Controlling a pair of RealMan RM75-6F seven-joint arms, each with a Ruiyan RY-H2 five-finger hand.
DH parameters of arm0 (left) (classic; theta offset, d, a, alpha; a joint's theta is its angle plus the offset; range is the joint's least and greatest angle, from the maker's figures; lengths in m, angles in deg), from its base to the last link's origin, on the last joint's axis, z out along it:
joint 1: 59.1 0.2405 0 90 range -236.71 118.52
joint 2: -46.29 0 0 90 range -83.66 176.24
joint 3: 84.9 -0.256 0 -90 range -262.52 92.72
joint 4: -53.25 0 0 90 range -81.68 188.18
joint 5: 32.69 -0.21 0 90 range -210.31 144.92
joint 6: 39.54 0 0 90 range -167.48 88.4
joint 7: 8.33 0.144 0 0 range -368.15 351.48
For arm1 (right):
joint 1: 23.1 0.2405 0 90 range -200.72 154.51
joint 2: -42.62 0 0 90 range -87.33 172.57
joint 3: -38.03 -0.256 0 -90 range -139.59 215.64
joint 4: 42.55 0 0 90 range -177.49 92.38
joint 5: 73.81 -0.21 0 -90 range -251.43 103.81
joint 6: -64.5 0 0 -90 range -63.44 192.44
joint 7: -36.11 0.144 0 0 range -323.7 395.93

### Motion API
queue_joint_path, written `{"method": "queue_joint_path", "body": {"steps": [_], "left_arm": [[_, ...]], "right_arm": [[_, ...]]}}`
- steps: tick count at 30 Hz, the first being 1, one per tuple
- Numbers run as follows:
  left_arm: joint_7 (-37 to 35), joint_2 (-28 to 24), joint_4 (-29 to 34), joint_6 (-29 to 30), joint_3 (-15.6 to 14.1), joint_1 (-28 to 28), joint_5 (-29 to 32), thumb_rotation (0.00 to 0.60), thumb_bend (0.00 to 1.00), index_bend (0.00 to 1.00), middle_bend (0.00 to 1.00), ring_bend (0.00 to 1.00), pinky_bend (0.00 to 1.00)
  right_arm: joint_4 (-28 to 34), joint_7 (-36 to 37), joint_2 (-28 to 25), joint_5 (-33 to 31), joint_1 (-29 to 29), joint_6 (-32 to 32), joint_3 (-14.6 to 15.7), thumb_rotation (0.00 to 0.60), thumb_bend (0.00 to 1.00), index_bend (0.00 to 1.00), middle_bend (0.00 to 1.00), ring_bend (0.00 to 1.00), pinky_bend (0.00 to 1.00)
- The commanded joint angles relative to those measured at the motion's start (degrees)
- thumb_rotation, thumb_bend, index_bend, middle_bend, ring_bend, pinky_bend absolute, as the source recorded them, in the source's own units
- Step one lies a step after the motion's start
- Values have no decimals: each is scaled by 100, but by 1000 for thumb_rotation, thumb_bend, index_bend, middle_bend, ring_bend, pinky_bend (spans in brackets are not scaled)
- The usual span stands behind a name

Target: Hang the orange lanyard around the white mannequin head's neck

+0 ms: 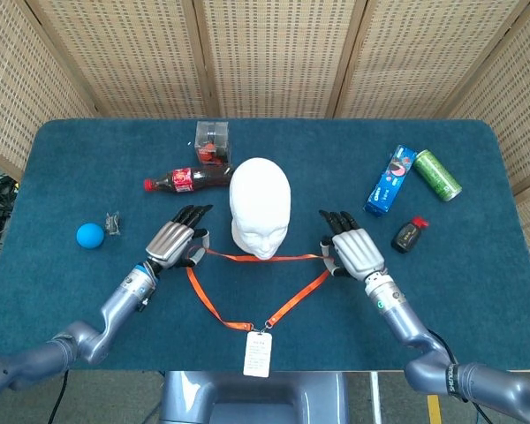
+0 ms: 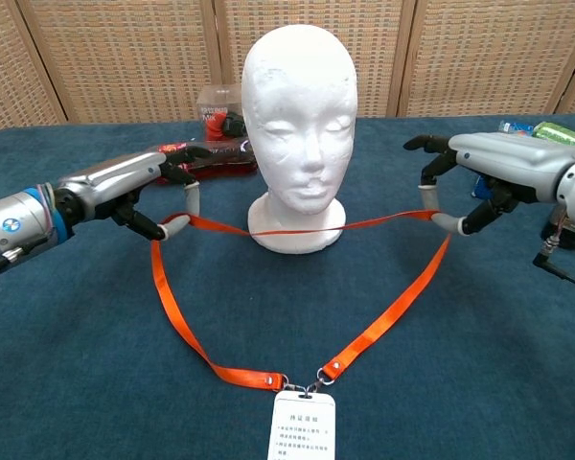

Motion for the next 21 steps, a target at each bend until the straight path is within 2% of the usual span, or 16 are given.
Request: {"method": "queue_joint_path", "body": {"steps": [1,5,7,21], "left_arm": [[-359,-151,141,838,-192,346,-446,600,527,696,0,0,0],[-675,-311,283,1572,-171,493,-749,600,527,710,0,0,0],[-669,-427,405,1730,-144,501,-826,600,527,710,0,0,0],[-42,-1394,1953,1644,272,362,-648,600,528,710,0,0,0]], "right_arm": [[84,221,-132,548,-115,-456,118,600,689,728,92,0,0],[296,487,-285,910,-163,-788,99,600,689,729,96,0,0],[476,585,-377,970,-175,-889,42,600,689,729,97,0,0],[2193,513,-1304,792,-220,-1254,-599,600,691,729,98,0,0]]}}
